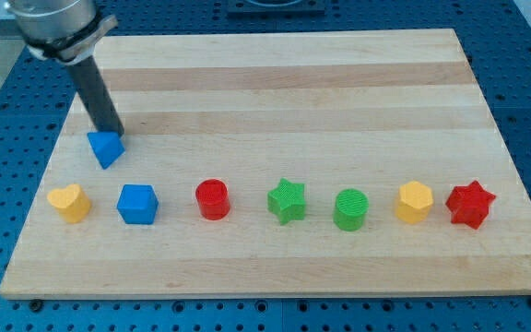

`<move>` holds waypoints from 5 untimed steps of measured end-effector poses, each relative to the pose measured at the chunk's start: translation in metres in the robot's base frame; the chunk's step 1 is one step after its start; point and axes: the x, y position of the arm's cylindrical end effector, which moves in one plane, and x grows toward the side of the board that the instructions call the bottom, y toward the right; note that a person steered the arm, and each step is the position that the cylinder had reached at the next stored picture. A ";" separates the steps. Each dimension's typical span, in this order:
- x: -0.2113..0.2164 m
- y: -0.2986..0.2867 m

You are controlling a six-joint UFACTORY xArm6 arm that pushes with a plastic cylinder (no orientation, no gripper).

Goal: Push the blue triangle closer to the yellow heart

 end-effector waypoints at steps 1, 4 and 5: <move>0.021 -0.009; 0.029 -0.019; 0.033 -0.019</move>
